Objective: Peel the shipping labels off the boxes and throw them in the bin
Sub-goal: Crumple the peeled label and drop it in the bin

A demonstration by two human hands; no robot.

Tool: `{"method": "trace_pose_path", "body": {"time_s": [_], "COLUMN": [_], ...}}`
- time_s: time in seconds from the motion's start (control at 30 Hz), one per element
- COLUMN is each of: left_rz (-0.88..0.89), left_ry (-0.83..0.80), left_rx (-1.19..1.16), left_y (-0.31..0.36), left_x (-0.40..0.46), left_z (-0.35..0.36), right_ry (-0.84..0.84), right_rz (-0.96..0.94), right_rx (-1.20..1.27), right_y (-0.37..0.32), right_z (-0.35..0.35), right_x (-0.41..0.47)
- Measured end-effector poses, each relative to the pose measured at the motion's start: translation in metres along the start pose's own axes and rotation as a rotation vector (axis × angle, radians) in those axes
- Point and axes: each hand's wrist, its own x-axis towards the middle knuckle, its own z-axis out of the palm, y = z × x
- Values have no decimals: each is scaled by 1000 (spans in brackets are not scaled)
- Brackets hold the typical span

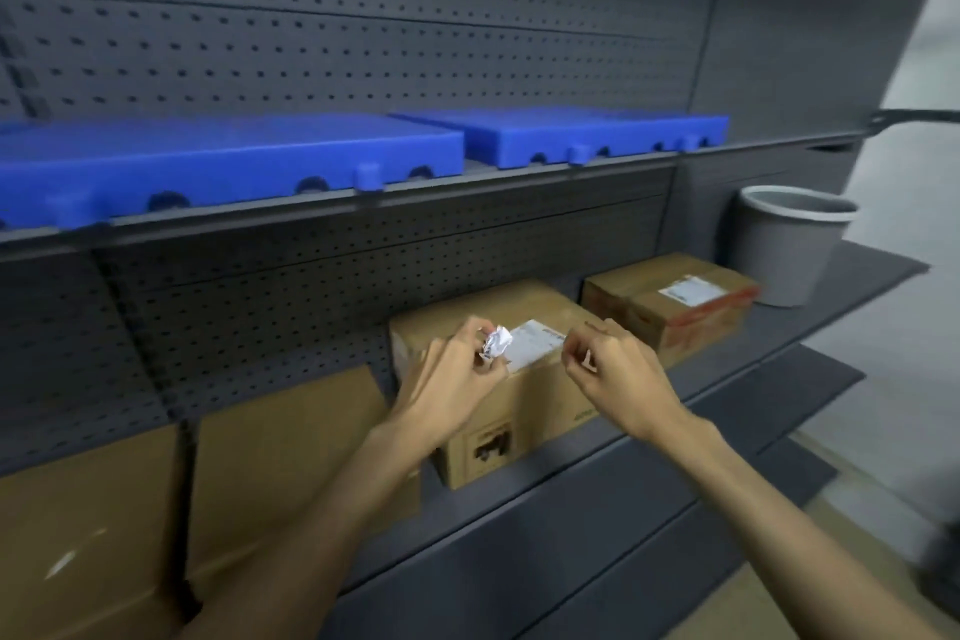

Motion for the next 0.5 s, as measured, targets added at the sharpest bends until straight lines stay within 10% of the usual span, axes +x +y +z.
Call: {"method": "trace_pose_path", "body": {"time_s": [0.5], "left_rz": [299], "left_ry": [-145], "left_rx": [6], "left_y": [234], "left_x": [122], "left_z": [188], "right_ry": [164], "right_rz": [244], "right_rx": [-238], "right_y": [266], "right_z": [-151], "right_x": [-49]}}
